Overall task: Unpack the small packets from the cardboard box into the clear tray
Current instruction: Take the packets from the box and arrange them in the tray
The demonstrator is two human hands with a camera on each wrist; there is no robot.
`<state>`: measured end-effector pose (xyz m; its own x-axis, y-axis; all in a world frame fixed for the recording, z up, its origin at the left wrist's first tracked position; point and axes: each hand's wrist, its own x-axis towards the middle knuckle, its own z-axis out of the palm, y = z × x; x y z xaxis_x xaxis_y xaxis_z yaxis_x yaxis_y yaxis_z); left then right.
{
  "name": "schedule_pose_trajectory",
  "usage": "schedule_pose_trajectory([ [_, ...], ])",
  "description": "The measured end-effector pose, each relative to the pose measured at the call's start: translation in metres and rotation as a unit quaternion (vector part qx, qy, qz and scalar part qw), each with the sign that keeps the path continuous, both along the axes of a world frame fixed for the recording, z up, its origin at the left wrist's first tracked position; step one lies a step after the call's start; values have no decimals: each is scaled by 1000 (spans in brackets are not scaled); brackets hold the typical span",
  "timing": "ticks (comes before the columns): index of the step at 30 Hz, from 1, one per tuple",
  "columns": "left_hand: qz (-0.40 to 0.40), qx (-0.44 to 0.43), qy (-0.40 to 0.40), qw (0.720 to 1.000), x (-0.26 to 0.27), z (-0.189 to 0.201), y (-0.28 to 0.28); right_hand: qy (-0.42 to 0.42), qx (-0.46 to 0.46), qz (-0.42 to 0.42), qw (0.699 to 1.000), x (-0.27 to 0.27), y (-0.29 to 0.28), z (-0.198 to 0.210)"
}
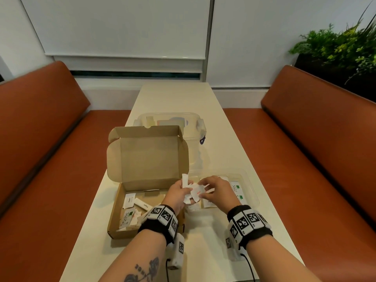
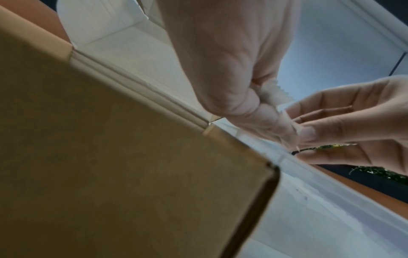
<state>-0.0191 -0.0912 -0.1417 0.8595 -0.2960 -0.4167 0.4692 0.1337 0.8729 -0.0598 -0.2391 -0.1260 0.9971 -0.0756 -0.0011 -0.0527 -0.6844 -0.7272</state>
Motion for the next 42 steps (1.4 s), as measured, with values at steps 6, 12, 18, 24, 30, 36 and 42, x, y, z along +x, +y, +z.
schedule_pose_trajectory([
  [6, -21, -22, -7, 1000, -2, -4, -1, -9, -26, -3, 1000, 0, -3, -2],
  [12, -19, 55, -47, 997, 2, -8, -1, -6, 20, -16, 1000, 2, -15, -2],
  [18, 4, 43, -28, 999, 5, -15, 4, 36, -67, -115, 990, -2, -60, 5],
  [24, -1, 48, -26, 999, 5, -16, 2, 141, -156, -72, 975, -3, -70, 3],
  [30, -3, 56, -21, 998, 6, -18, 3, 176, -189, -36, 965, -1, -62, -4],
  [36, -8, 62, -21, 998, 9, -20, 3, 140, -177, -51, 973, -6, -59, -13],
  [42, -11, 51, -24, 998, 9, -19, 2, 112, -149, -57, 981, -8, -59, -18],
])
